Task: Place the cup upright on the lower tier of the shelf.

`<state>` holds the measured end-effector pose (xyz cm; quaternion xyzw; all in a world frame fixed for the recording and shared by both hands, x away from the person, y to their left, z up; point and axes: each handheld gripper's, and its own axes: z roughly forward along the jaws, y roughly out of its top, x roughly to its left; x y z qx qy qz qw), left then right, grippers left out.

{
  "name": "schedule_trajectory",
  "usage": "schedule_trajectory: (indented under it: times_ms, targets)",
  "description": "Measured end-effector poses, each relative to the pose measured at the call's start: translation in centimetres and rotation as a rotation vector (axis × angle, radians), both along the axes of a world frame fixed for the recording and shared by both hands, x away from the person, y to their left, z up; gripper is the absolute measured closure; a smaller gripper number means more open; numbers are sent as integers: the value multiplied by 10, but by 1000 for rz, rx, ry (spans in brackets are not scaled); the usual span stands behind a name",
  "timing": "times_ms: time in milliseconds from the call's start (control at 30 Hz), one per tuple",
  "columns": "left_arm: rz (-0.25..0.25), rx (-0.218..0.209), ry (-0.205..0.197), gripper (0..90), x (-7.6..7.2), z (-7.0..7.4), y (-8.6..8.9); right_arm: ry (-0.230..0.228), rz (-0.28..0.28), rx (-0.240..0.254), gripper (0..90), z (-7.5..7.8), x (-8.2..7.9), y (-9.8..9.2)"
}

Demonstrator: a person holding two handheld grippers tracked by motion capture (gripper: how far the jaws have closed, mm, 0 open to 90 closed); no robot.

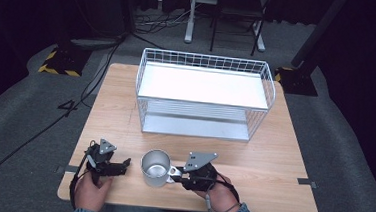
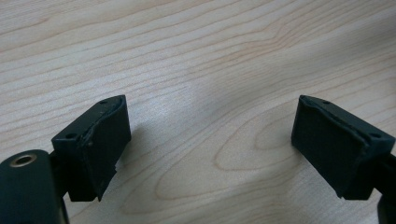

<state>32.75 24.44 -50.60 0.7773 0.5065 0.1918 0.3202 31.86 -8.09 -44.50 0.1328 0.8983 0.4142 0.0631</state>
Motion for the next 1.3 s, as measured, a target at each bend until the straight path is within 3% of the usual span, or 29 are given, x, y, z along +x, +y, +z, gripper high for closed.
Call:
schedule_trajectory:
  times_ms: [533,833,1300]
  targets:
    - [0,0,0,122,0,0,0,-90,-14,29,713,2,-8,1]
    - [-2,5,0,120,1,0,0,-99,-55,83,713,15,-3,-9]
    - [-2,6,-1,121,3,0,0,-104,-114,110,713,35,15,-22]
